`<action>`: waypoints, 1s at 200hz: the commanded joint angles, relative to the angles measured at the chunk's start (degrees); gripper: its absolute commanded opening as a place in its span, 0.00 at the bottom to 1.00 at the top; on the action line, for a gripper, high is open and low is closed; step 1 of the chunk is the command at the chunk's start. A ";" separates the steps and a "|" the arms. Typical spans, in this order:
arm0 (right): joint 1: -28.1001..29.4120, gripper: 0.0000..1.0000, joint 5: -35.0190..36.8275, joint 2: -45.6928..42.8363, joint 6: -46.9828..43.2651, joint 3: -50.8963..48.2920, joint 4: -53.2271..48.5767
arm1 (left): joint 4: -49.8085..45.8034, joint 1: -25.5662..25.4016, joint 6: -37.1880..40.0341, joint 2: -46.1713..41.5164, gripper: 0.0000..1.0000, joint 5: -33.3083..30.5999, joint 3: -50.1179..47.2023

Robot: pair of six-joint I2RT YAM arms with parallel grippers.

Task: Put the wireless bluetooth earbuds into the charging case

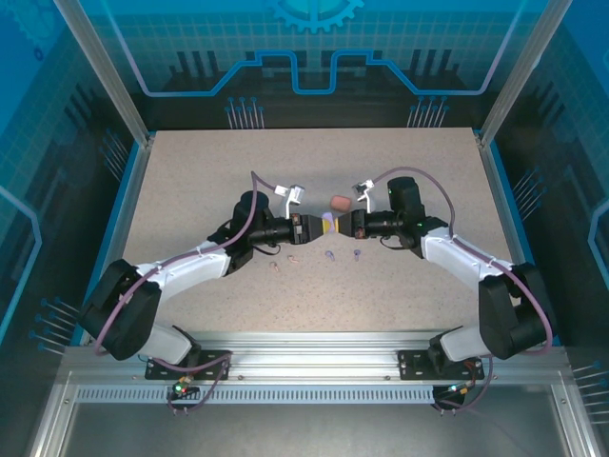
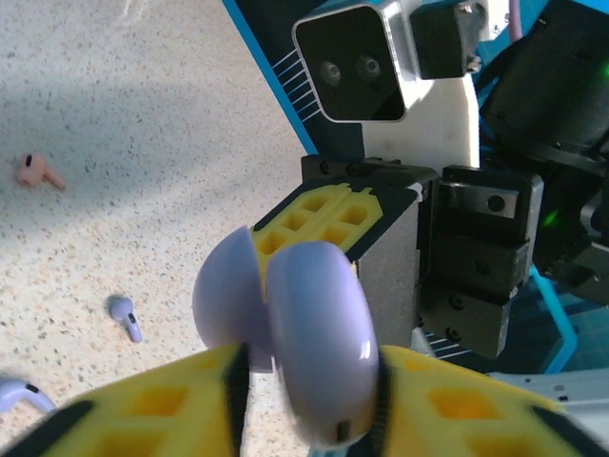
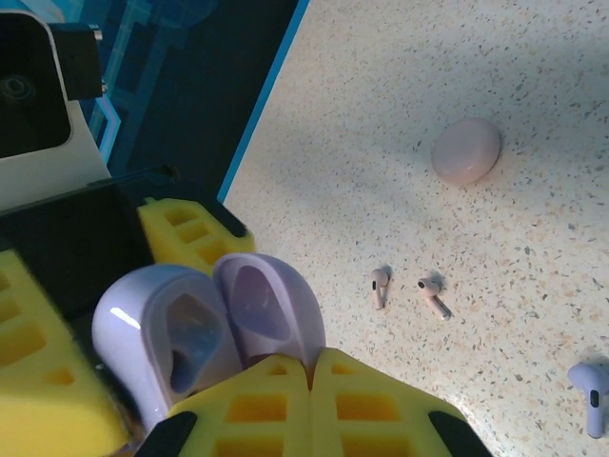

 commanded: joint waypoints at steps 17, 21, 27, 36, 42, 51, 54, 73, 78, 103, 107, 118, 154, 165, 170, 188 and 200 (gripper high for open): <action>0.72 0.00 5.28 -0.74 -3.69 6.25 -9.25 | -5.40 0.01 2.68 -1.14 0.71 -4.37 3.29; 0.67 0.00 5.57 -0.60 -4.16 6.88 -10.13 | -6.38 0.05 3.09 -1.40 0.74 -4.71 3.69; 0.67 0.00 6.13 -0.32 -4.66 7.66 -11.36 | -8.00 0.22 3.80 -1.80 0.77 -5.01 4.16; 0.67 0.00 7.11 0.13 -5.37 8.87 -12.85 | -10.48 0.77 4.78 -2.53 0.82 -5.14 5.17; 0.67 0.00 7.74 0.44 -5.96 9.90 -13.94 | -12.23 1.10 5.61 -3.04 0.84 -5.33 5.83; 0.66 0.00 8.88 0.96 -6.93 11.33 -15.55 | -15.62 1.69 7.08 -3.90 0.87 -5.51 6.81; 0.67 0.00 9.16 1.20 -7.22 11.84 -16.00 | -16.68 1.87 7.67 -4.22 0.88 -5.49 7.16; 0.58 0.00 11.51 2.85 -10.25 15.88 -20.23 | -24.08 3.61 12.25 -6.36 0.94 -6.01 9.87; 0.53 0.00 12.18 3.47 -11.10 17.18 -21.94 | -26.32 4.25 13.60 -6.70 0.95 -5.79 10.65; 0.58 0.00 15.49 6.30 -17.43 22.95 -28.23 | -37.28 8.33 21.49 -7.09 0.99 -2.79 15.71; 0.61 0.00 15.81 6.65 -18.37 23.61 -28.88 | -39.27 8.95 23.04 -6.64 0.99 -1.83 17.04; 0.58 0.00 16.40 7.71 -20.94 25.50 -30.66 | -45.02 10.61 27.43 -5.08 0.99 0.54 20.68; 1.31 0.00 18.94 10.24 -29.77 30.21 -36.31 | -62.55 13.15 39.20 4.37 0.99 9.40 34.00; 2.09 0.00 20.97 10.50 -33.08 31.31 -38.03 | -66.99 13.07 41.90 7.94 0.98 12.13 37.65; 2.51 0.00 22.02 10.56 -34.31 31.66 -38.66 | -68.72 13.07 42.91 9.48 0.97 13.28 39.32; 4.17 0.00 26.14 10.79 -38.39 32.73 -40.67 | -74.07 13.07 45.56 14.17 0.93 16.90 44.17; 5.19 0.00 29.14 10.88 -40.10 33.09 -41.28 | -76.20 12.93 46.63 16.88 0.91 17.94 46.44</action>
